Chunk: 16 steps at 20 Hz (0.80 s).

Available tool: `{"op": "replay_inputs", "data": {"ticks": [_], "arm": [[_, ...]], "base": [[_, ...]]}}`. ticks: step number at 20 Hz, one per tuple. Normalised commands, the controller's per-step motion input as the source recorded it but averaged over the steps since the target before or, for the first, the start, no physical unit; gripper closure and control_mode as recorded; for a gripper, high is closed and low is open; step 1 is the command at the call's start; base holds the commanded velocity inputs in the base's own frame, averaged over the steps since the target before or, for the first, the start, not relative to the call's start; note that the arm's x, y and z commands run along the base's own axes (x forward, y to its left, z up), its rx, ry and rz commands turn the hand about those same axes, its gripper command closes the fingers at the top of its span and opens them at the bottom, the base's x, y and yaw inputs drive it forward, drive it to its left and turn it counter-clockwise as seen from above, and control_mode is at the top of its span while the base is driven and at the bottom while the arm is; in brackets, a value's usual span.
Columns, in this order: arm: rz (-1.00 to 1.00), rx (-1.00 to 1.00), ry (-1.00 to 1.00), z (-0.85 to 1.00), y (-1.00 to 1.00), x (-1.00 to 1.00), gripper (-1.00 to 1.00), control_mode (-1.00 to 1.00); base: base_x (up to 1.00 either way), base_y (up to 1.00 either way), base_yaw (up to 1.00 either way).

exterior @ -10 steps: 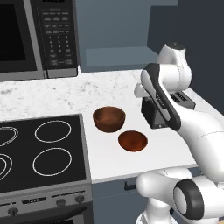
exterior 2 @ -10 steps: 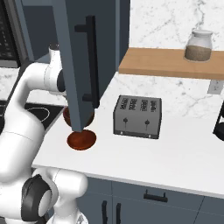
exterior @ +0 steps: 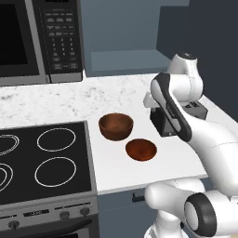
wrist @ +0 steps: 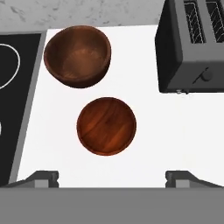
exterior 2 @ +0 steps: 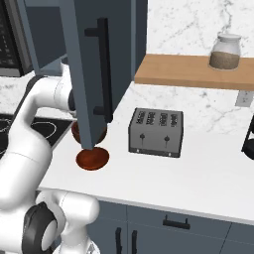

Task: Pick up the bowls on the counter and stack them on top of one another in the open cabinet. Place the smaller bowl on top of the larger bowl.

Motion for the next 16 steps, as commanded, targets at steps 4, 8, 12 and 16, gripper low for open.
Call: {"op": "replay_inputs", "data": {"ticks": [4,8,12,16], "arm": [[-0.02,0.0,0.03,-1.0,0.0,-0.02,-1.0,-1.0],[-0.04,0.0,0.1,-1.0,0.0,0.11,-1.0,-1.0],[-0.07,0.04,0.1,-0.67,0.0,0.14,-1.0,-1.0],[-0.06,0.07,0.08,-0.52,0.0,0.03,-1.0,-1.0]], "base": [[0.0,0.0,0.0],[0.0,0.0,0.0],[0.0,0.0,0.0],[0.0,0.0,0.0]]}}
